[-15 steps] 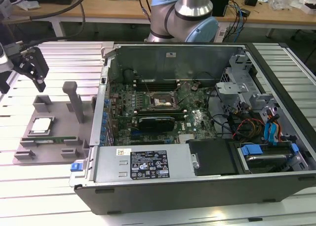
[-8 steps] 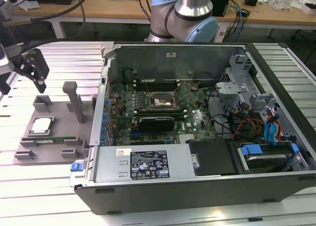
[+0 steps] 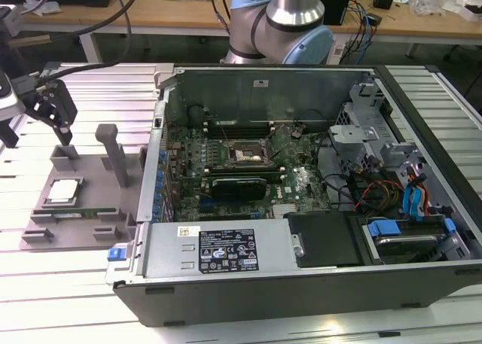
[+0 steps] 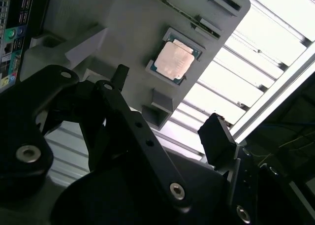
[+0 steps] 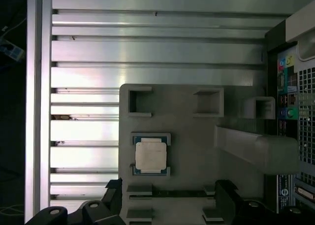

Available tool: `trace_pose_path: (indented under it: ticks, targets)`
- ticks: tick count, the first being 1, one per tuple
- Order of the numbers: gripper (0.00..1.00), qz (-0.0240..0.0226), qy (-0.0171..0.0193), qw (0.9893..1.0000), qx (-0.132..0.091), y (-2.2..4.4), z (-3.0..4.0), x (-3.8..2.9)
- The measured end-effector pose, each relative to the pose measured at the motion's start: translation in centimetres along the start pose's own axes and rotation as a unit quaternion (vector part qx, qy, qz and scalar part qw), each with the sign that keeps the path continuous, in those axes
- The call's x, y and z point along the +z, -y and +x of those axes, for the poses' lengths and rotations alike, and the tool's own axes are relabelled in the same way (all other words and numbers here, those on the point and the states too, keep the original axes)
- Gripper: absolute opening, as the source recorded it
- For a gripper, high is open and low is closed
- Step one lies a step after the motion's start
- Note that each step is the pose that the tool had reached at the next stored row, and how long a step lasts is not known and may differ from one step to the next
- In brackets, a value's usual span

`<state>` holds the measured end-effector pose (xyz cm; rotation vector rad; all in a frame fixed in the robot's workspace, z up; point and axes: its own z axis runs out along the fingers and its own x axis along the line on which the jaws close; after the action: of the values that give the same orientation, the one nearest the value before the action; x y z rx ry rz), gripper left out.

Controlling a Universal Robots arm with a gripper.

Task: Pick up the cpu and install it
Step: 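Pick up the cpu and move it towards the insertion slot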

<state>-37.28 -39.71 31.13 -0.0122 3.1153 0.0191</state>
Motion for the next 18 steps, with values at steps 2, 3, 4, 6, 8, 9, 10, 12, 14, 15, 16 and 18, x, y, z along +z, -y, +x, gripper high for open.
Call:
trace_pose_path:
  ticks: [2,3,4,6,8,9,10,12,14,15,16,18]
  targets:
    - [0.84,0.0000,0.0000,1.0000,0.000,0.04,0.00,0.13]
    - [0.84,0.0000,0.0000,1.0000,0.000,0.04,0.01,0.19]
    - [0.84,0.0000,0.0000,1.0000,0.000,0.04,0.01,0.30]
    - [0.84,0.0000,0.0000,1.0000,0.000,0.04,0.02,0.46]
    - [0.84,0.0000,0.0000,1.0000,0.000,0.05,0.02,0.52]
    - [0.84,0.0000,0.0000,1.0000,0.000,0.05,0.02,0.52]
    - [0.84,0.0000,0.0000,1.0000,0.000,0.05,0.02,0.52]
    - [0.84,0.0000,0.0000,1.0000,0.000,0.05,0.02,0.52]
    - [0.84,0.0000,0.0000,1.0000,0.000,0.05,0.01,0.53]
    - [0.84,0.0000,0.0000,1.0000,0.000,0.05,0.01,0.55]
    - [0.84,0.0000,0.0001,1.0000,0.000,0.05,0.01,0.59]
    - [0.84,0.0000,0.0001,1.0000,0.000,0.05,0.02,0.67]
